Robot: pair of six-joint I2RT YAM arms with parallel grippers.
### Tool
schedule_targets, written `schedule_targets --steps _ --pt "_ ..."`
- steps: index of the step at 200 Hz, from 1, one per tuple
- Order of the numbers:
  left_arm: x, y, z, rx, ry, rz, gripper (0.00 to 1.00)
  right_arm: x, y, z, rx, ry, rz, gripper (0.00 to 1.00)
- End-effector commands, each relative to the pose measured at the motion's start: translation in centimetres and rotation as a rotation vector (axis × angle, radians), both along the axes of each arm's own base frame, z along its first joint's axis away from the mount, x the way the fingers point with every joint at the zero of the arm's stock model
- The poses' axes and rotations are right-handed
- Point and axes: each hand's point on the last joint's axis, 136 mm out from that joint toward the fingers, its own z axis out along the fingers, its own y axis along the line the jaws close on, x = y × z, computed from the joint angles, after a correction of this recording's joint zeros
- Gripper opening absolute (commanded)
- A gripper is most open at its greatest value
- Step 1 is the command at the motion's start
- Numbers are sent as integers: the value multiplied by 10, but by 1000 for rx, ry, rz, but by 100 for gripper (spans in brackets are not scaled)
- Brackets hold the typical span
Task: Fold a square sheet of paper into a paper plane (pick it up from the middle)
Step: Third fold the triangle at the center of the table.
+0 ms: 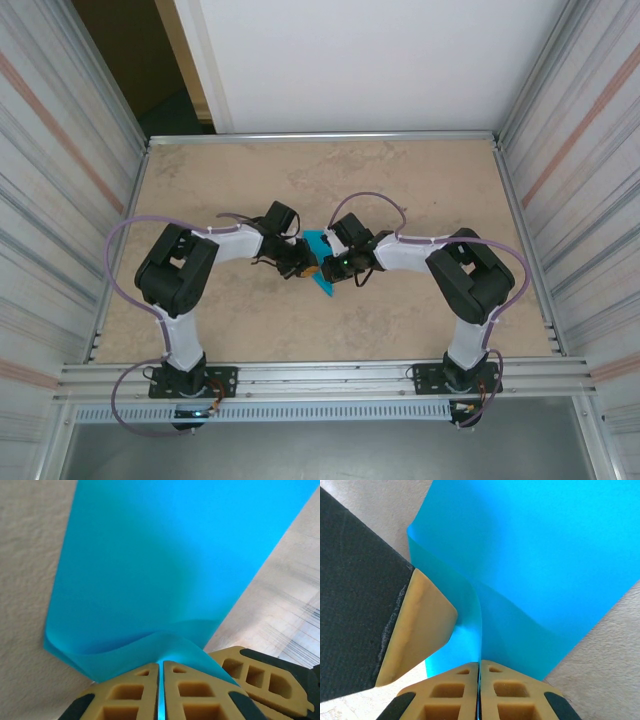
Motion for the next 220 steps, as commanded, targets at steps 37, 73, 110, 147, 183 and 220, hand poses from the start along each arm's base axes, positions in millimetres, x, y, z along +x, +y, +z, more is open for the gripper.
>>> schedule_targets --steps 37,73,110,147,183,220 --pt "-1 -1 17 -27 -50 -10 12 -2 -12 -17 -73 46 -39 6" --pt "-8 2 13 -27 -40 -15 12 -1 -15 -18 -80 42 -51 5" --pt "-9 4 12 -22 -48 -19 12 -2 -17 -19 -85 41 -58 5" --pt "-6 2 9 -20 -49 -21 12 -2 -16 -19 -81 42 -58 5" --pt "-4 2 5 -9 -44 -23 12 -2 -16 -20 -82 45 -57 5" --pt "-8 8 -6 30 -14 -21 12 -2 -15 -19 -82 46 -57 5"
